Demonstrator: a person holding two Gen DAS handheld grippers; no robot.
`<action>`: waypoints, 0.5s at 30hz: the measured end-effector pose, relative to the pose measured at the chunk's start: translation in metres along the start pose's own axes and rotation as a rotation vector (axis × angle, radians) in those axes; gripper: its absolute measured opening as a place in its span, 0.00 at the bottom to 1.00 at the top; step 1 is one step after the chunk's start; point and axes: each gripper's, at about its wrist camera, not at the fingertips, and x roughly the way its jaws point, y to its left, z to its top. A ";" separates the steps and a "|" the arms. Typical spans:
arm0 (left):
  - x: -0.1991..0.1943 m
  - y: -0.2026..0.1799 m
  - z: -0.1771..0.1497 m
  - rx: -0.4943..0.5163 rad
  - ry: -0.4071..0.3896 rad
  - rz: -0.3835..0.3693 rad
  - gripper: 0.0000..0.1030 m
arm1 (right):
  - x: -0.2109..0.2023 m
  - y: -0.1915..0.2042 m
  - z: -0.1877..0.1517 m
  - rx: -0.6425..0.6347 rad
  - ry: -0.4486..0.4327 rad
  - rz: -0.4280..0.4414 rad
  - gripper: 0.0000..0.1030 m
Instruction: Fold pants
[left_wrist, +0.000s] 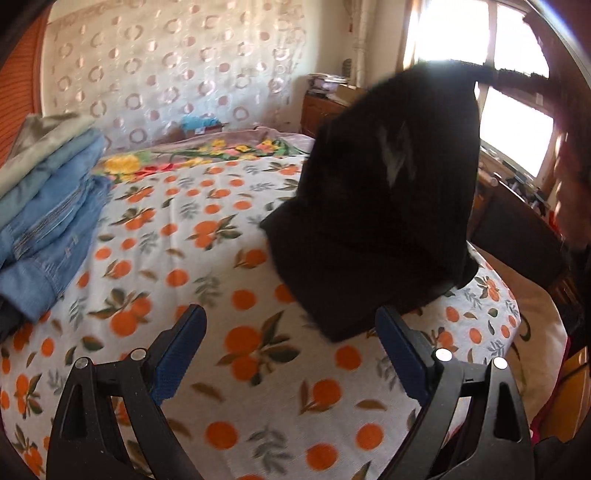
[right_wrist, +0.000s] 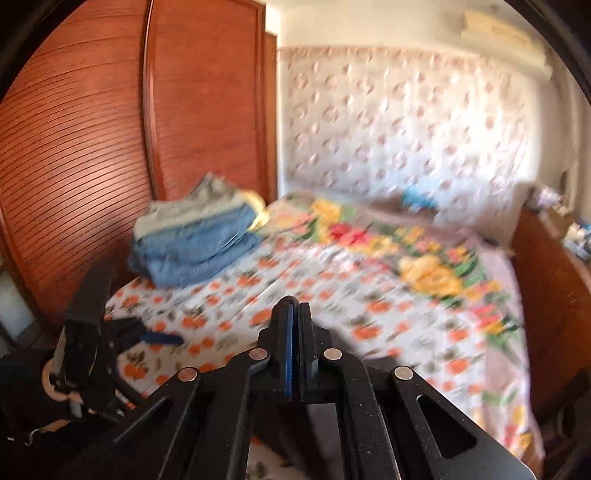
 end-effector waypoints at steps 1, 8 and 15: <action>0.004 -0.003 0.001 0.008 0.005 -0.006 0.91 | -0.008 -0.006 0.001 0.003 -0.011 -0.027 0.02; 0.030 -0.015 0.002 0.042 0.075 -0.028 0.76 | -0.041 -0.068 -0.030 0.113 -0.008 -0.239 0.02; 0.056 -0.027 0.000 0.084 0.157 -0.032 0.72 | -0.056 -0.104 -0.079 0.250 0.030 -0.348 0.02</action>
